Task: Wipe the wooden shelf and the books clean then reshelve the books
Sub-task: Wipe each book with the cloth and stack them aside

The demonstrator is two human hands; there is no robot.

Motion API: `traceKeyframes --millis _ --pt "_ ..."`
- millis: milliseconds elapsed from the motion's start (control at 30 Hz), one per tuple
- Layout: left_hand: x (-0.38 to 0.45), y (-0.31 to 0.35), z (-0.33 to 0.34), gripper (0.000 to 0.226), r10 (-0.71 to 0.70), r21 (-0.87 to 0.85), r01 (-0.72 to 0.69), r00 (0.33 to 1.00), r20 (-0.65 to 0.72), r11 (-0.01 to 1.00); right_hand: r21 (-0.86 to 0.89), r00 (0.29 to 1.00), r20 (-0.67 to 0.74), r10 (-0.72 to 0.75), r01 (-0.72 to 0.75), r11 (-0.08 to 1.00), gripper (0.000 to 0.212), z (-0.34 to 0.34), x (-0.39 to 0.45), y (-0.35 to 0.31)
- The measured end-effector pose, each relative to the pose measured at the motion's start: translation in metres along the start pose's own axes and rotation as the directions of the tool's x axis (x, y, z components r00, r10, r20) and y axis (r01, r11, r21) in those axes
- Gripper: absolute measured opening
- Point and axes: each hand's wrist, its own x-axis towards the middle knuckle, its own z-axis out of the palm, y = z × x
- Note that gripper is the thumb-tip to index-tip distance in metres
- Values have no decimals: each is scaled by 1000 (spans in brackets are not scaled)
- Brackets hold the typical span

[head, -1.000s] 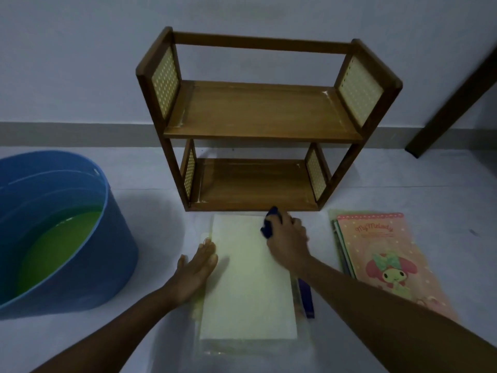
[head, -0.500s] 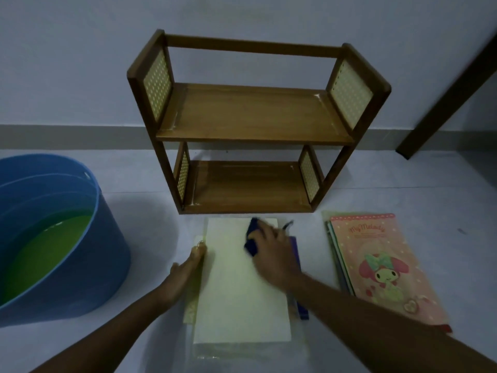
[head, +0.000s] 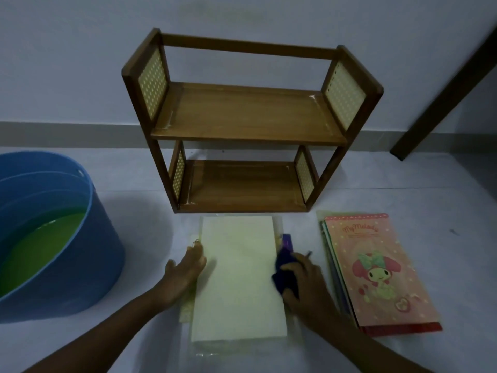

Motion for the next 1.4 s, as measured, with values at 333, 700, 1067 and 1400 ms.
traceKeyframes --millis 333,700,1067,1400 --pt "-37 0 13 89 418 571 -485 872 256 663 -243 993 -30 117 -121 963 42 -8 9 38" --pt "-15 37 -7 86 543 175 -517 821 -177 838 -43 972 229 -59 71 997 63 -24 39 36" --pt "-3 121 -120 32 161 -320 -353 853 -497 879 648 998 -32 63 -28 761 22 -114 67 -63" --pt "7 91 -59 55 -127 -577 -167 892 -435 799 639 996 25 82 -79 765 29 -80 62 -66"
